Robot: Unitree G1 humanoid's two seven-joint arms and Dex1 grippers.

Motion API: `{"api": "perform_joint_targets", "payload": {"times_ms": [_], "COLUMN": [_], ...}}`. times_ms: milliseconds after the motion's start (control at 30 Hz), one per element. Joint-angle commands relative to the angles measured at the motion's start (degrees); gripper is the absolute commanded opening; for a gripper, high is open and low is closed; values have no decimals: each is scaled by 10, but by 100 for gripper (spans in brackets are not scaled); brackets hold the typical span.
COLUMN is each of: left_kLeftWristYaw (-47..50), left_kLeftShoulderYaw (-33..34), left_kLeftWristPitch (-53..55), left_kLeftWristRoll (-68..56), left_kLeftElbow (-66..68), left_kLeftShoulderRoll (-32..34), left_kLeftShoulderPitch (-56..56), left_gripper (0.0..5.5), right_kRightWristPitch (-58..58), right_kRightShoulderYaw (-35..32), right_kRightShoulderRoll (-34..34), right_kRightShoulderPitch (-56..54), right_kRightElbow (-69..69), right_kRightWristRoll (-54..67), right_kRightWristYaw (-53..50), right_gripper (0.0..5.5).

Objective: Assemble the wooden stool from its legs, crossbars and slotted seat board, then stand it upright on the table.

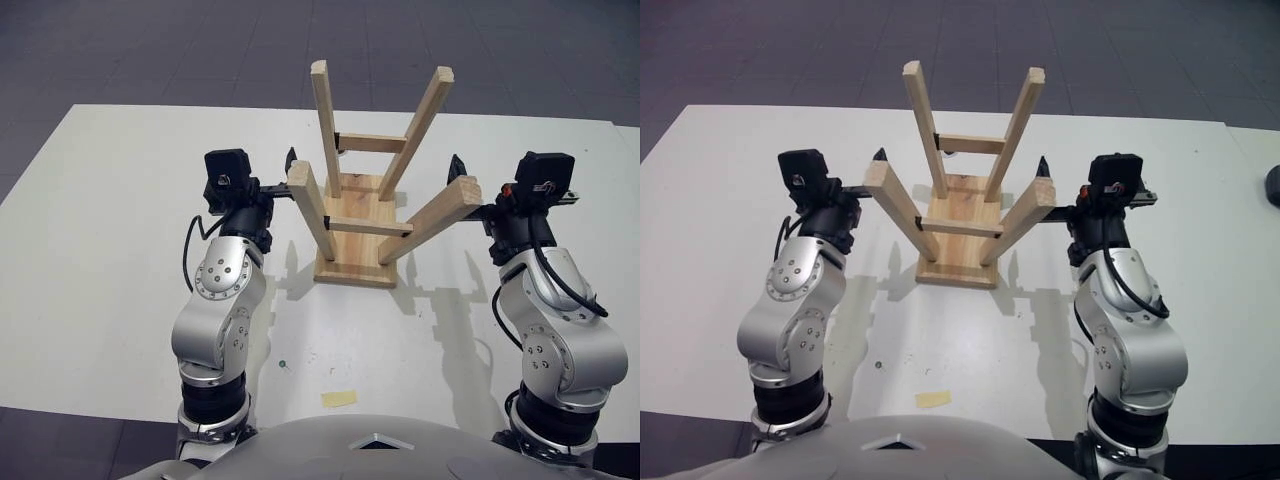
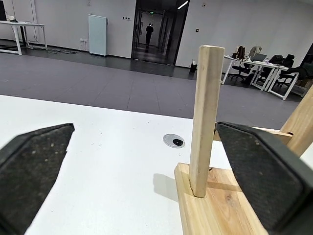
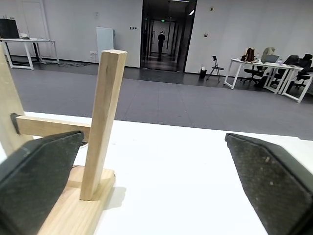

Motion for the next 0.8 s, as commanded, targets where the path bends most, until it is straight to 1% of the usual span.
{"api": "perform_joint_targets", "payload": {"times_ms": [33,233,367,533,700,800], "left_kLeftWristYaw": [-22,-28,-37,-53,-70,-77], "left_kLeftShoulderYaw": [-41,-44,-47,-30,-16,4], "left_kLeftWristPitch": [-7,-41,-73,-109,-134,-154], "left_kLeftWristRoll": [-3,9,20,21,20,22], "left_kLeftElbow": [31,110,170,251,310,349], "left_kLeftShoulderRoll": [-20,-37,-40,-41,-37,-32], "left_kLeftShoulderPitch": [-12,-52,-81,-135,-173,-192], "left_gripper": [540,540,540,540,540,540], "right_kRightWristPitch": [12,26,22,-33,-95,-128], "right_kRightShoulderYaw": [50,75,76,79,65,61], "right_kRightShoulderRoll": [22,53,77,103,117,123], "right_kRightShoulderPitch": [-46,-70,-86,-132,-169,-179], "right_kRightElbow": [17,33,58,163,266,305], "right_kRightWristRoll": [9,-9,-26,-73,-116,-133], "right_kRightWristYaw": [22,22,17,6,-3,-10], "right_gripper": [538,538,538,538,538,538]}}
